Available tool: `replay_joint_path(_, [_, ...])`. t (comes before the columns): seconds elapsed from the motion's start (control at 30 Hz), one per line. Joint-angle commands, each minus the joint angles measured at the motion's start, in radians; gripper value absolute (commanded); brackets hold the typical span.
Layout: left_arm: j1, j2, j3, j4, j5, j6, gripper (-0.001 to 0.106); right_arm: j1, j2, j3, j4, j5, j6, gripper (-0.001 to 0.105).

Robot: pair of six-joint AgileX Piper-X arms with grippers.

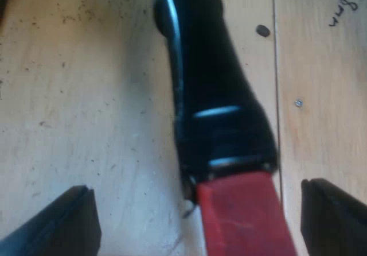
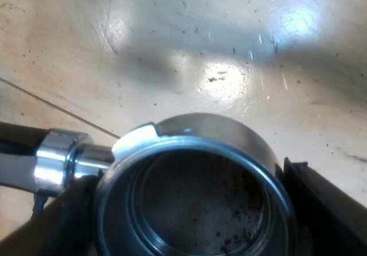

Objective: Put the handle in the coffee machine

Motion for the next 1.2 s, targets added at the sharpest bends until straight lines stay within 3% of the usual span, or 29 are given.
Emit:
replay_joint_path(0.03, [-0.005,-0.002,-0.007,-0.019,0.024,0.000,0.074,-0.006,-0.013,-0.014,-0.003,-0.027,-0.013,0.000])
replay_joint_path(0.2, [-0.005,-0.002,-0.007,-0.016,0.025,0.000,0.074,-0.006,-0.013,-0.014,-0.006,-0.027,-0.013,0.000])
replay_joint_path(0.3, [-0.005,-0.002,-0.007,-0.016,0.025,0.000,0.068,-0.006,-0.013,-0.014,-0.006,-0.027,-0.010,0.000])
replay_joint_path(0.5, [-0.005,-0.002,-0.007,-0.016,0.025,0.000,0.037,-0.006,-0.013,-0.014,-0.006,-0.027,0.002,0.000])
replay_joint_path(0.63, [-0.005,-0.002,-0.007,-0.016,0.031,0.000,0.003,-0.006,-0.013,-0.014,-0.006,-0.021,0.008,0.000])
replay_joint_path(0.83, [-0.005,-0.002,-0.007,-0.016,0.060,0.002,0.000,-0.006,-0.013,-0.014,-0.006,-0.022,0.013,0.001])
replay_joint_path(0.9, [-0.005,-0.002,-0.007,-0.016,0.060,0.002,0.000,-0.006,-0.013,-0.014,-0.006,-0.022,0.013,0.010])
replay_joint_path(0.93, [-0.005,-0.002,-0.007,-0.016,0.060,0.002,0.000,-0.006,-0.013,-0.014,-0.010,-0.022,0.013,0.021])
replay_joint_path(1.0, [-0.005,-0.002,-0.007,-0.016,0.060,0.002,0.000,-0.006,-0.013,-0.014,-0.016,-0.020,0.013,0.047])
replay_joint_path(1.07, [-0.005,-0.002,-0.007,-0.016,0.060,0.002,0.000,-0.006,-0.013,-0.014,-0.025,0.004,0.011,0.082])
replay_joint_path(1.13, [-0.005,-0.002,-0.007,-0.016,0.060,0.002,0.000,-0.006,-0.013,-0.016,-0.035,0.004,0.002,0.105])
replay_joint_path(1.2, [-0.005,-0.002,-0.007,-0.016,0.060,-0.001,0.000,-0.006,-0.013,-0.022,-0.043,0.004,-0.005,0.103])
